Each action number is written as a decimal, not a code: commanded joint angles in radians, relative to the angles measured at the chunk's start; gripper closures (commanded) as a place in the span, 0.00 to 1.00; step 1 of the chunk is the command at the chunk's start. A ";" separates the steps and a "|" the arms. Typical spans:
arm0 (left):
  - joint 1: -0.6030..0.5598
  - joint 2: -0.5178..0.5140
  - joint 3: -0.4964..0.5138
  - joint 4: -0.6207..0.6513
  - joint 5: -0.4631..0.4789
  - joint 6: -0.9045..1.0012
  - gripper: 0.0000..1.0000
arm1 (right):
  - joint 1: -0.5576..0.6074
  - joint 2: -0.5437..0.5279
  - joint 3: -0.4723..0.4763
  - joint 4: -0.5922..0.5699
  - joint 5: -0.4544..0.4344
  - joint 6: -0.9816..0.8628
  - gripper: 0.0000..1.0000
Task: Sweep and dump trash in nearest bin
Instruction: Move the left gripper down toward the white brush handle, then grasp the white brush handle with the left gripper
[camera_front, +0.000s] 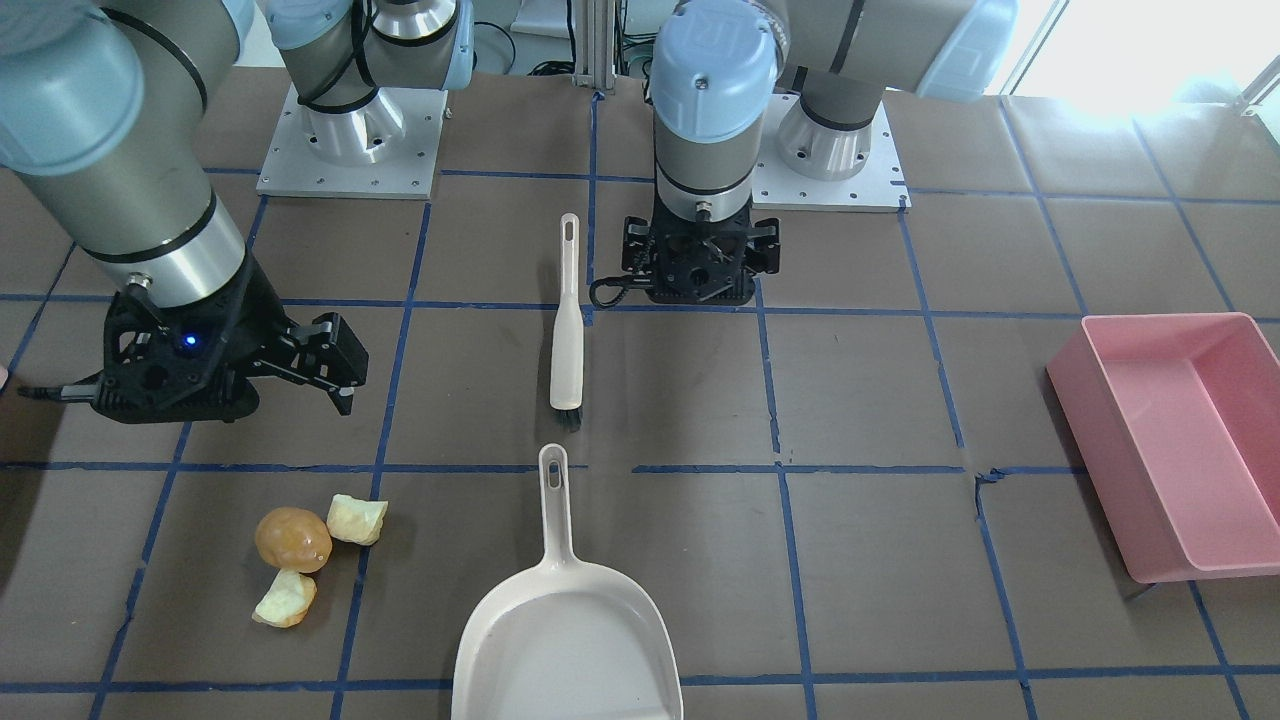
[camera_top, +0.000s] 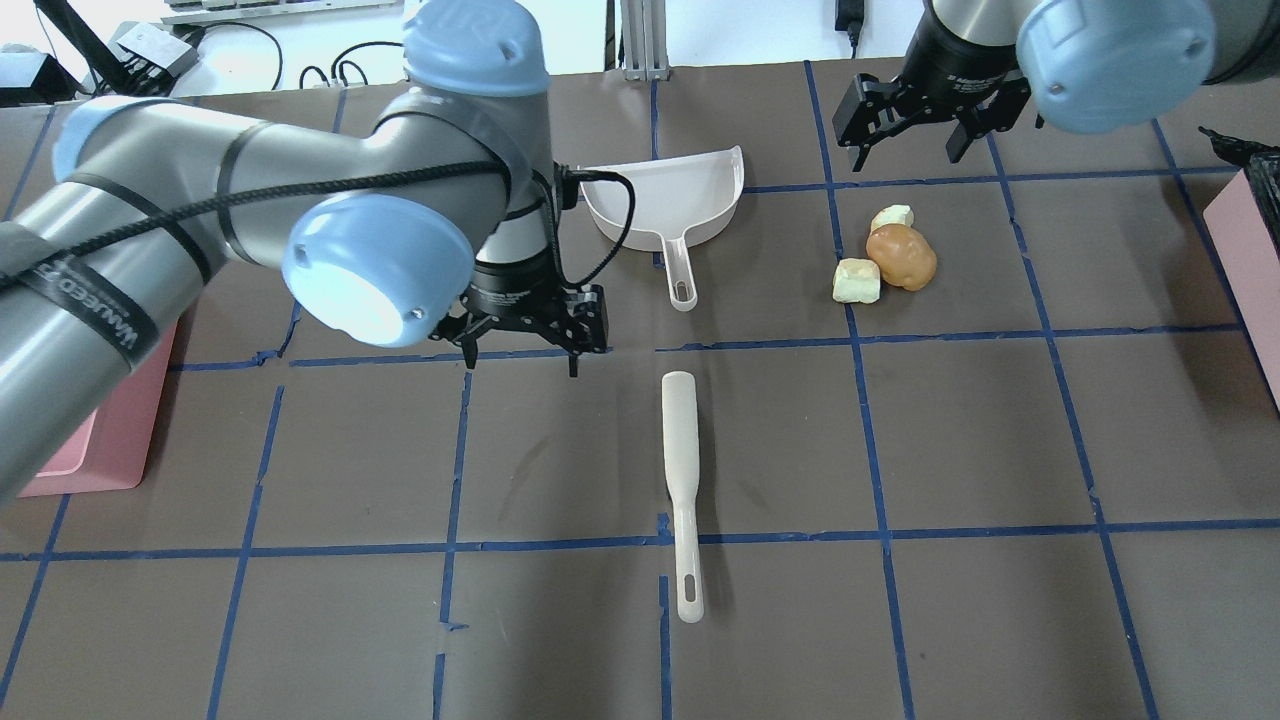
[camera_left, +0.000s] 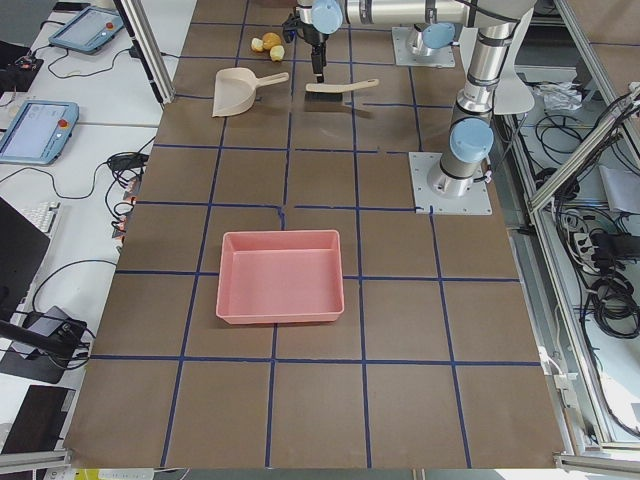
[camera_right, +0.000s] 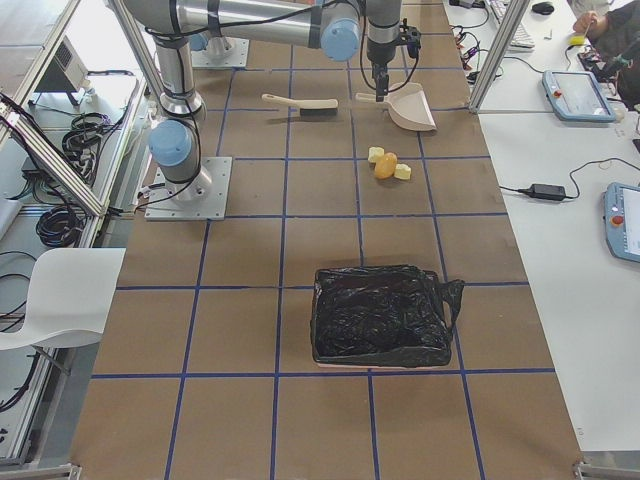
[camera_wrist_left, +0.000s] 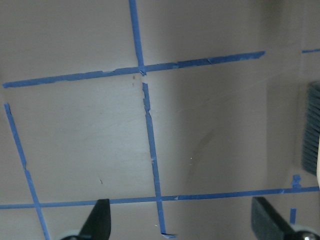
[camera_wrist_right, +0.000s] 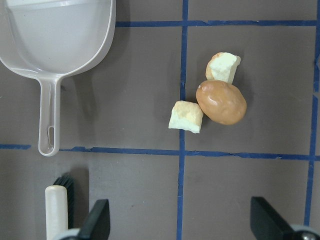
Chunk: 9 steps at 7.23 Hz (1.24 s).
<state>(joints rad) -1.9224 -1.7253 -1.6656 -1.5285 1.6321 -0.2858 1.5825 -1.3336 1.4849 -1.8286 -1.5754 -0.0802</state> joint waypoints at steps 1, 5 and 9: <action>-0.165 -0.003 -0.081 0.036 -0.023 -0.190 0.00 | 0.044 0.045 0.000 -0.034 -0.052 -0.003 0.00; -0.265 -0.063 -0.281 0.353 -0.136 -0.197 0.01 | 0.002 0.033 0.012 -0.014 -0.057 -0.004 0.00; -0.297 -0.086 -0.293 0.363 -0.171 -0.191 0.22 | 0.002 0.024 0.052 -0.014 -0.055 -0.004 0.00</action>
<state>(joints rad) -2.2175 -1.8100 -1.9548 -1.1725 1.4865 -0.4775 1.5851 -1.3086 1.5322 -1.8436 -1.6296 -0.0843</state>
